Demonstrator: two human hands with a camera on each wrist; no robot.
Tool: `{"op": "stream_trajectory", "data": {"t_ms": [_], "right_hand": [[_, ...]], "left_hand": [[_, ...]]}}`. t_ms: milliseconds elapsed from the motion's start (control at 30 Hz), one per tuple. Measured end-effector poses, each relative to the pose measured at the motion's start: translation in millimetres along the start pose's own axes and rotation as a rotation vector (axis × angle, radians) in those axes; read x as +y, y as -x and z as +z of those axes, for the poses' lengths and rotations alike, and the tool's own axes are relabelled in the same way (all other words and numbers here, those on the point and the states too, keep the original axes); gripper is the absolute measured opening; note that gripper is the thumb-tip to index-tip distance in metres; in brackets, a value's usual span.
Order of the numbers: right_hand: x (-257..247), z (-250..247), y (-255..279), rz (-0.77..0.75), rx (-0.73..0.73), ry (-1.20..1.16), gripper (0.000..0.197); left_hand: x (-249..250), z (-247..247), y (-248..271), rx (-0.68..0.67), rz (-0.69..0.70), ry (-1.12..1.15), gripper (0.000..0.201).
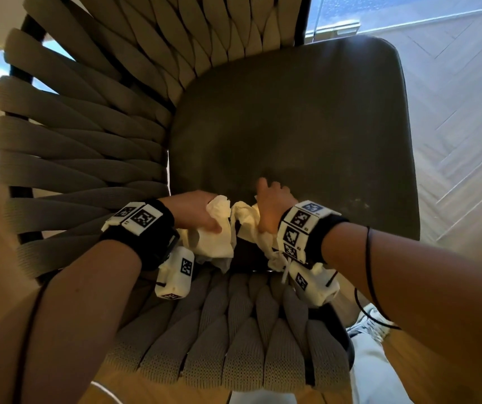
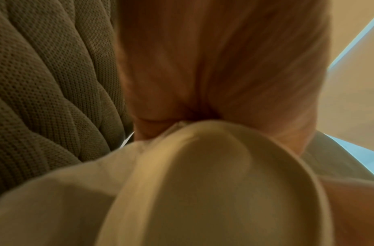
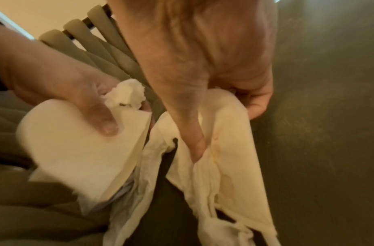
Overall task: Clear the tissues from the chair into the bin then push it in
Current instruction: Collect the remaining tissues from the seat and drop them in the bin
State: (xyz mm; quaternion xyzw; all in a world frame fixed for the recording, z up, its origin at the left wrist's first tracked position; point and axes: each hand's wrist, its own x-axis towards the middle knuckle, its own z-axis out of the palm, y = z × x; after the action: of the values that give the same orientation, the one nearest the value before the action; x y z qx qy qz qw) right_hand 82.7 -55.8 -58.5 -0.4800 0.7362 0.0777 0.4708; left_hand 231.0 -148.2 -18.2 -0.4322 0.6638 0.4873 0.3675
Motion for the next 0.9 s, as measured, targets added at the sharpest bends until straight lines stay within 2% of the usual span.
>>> {"op": "stream_trajectory", "data": {"t_ms": [100,200,333,500,600,733,900], "right_hand": [[4.6,-8.2,-4.3,-0.035,-0.093,-0.024,0.051],[6.3,-11.3,-3.3,-0.06,-0.169,0.011,0.056],[11.2,-17.2,-3.3,-0.091,-0.198,-0.028,0.054],[27.3,-27.9,-3.2,-0.085,-0.157,-0.079,0.059],[38.5,-38.4,0.6,-0.034,-0.141,-0.167,0.057],[55.8,-53.9,12.7,-0.003,-0.077,-0.398,0.059],[87.0,-66.8,35.5,0.011,0.028,-0.697,0.053]], "left_hand": [[3.3,-1.1,-0.2,-0.042,0.036,0.003,0.035],[10.9,1.6,-1.5,-0.07,0.079,0.018,0.034],[22.4,11.7,-9.3,-0.149,0.117,-0.07,0.034],[28.6,12.7,-18.6,-0.143,0.118,-0.07,0.021],[32.1,5.4,-15.1,-0.081,0.119,-0.004,0.028],[47.4,-7.8,-4.0,0.039,0.115,0.122,0.035],[88.0,-13.4,9.2,0.134,0.152,0.211,0.033]]}}
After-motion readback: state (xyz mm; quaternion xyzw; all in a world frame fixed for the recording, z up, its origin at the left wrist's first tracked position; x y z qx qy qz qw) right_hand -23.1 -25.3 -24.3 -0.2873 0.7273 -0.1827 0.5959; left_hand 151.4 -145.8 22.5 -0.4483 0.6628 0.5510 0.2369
